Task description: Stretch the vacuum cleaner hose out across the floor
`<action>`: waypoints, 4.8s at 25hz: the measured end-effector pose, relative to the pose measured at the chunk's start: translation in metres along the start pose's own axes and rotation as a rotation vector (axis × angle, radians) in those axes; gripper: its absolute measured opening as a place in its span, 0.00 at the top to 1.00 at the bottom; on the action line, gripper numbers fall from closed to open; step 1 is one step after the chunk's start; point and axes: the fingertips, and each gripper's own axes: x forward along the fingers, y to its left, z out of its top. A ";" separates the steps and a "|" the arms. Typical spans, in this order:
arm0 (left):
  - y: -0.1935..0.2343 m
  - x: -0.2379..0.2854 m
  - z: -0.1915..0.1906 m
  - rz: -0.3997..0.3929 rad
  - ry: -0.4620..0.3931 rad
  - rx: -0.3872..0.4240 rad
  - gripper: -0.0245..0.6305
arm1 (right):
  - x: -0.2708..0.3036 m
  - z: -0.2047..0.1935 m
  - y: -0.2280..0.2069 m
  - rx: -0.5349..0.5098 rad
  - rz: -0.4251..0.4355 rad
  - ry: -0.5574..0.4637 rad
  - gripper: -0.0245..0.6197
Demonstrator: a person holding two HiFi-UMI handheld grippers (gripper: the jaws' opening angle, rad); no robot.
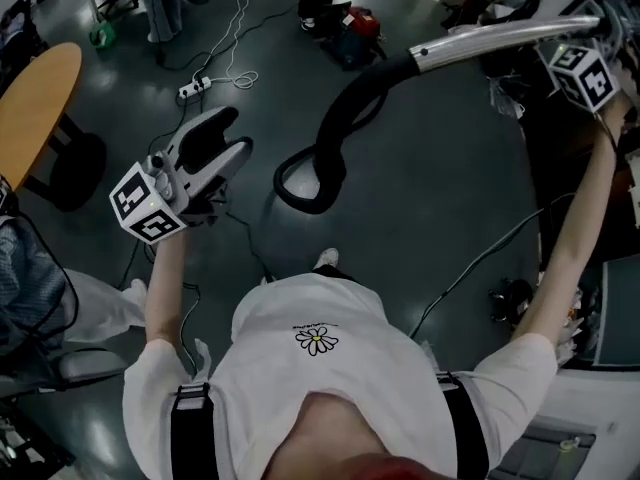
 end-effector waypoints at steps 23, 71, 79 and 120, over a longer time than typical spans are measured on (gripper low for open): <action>-0.287 0.220 -0.083 -1.173 0.385 -0.765 0.51 | -0.194 0.088 0.001 0.167 -0.159 -0.678 0.68; -0.174 0.296 -0.095 -0.499 0.340 -0.798 0.83 | -0.578 0.004 0.300 0.901 1.602 -0.580 0.57; -0.168 0.300 -0.101 -0.396 0.287 -0.876 0.83 | -0.650 0.020 0.343 0.677 1.789 -0.636 0.57; -0.136 0.221 -0.131 -0.379 0.517 -0.513 0.81 | -0.342 0.119 0.177 2.315 1.758 -0.599 0.69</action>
